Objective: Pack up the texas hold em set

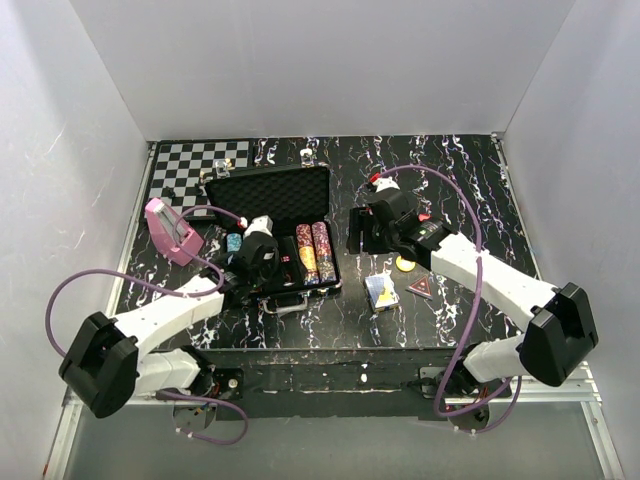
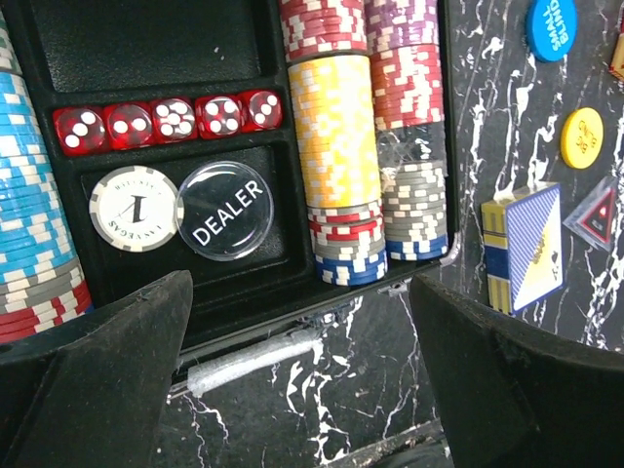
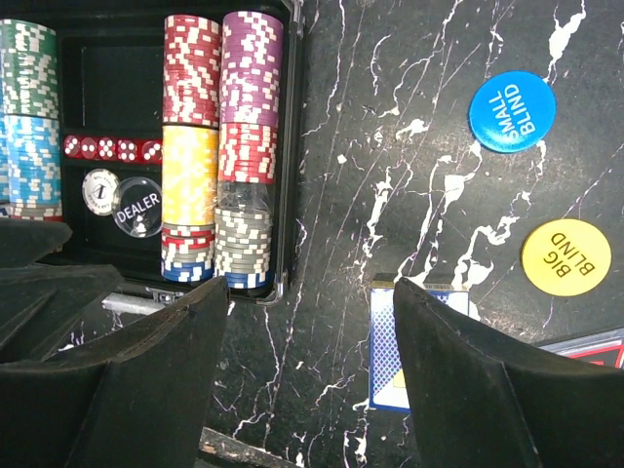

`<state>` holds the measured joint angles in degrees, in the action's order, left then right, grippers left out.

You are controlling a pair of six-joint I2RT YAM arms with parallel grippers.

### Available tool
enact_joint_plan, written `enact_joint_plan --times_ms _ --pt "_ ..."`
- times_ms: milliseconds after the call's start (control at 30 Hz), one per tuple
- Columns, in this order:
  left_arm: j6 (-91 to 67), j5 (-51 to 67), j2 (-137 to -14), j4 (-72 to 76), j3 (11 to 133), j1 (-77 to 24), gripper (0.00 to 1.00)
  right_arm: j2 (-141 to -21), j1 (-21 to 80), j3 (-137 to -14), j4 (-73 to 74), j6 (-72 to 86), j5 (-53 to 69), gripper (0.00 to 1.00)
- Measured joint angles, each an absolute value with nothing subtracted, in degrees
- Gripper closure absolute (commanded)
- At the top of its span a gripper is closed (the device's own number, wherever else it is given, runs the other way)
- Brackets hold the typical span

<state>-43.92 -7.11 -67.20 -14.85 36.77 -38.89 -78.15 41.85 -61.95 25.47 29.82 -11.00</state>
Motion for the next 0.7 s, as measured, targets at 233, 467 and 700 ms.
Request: enact_joint_plan --times_ms 233,467,700 --pt "-44.36 -9.26 -72.05 -14.37 36.77 -39.05 0.02 -76.79 41.69 -61.71 25.43 29.82 -11.00 0.25" --pt "-44.14 -9.72 -74.81 -11.94 36.77 -39.11 0.02 -76.09 41.69 -61.04 25.52 29.82 -11.18 0.24" --pt "-44.31 -9.63 -77.87 -9.32 36.77 -39.11 0.02 -75.22 41.67 -60.40 25.50 29.85 -11.27 0.25"
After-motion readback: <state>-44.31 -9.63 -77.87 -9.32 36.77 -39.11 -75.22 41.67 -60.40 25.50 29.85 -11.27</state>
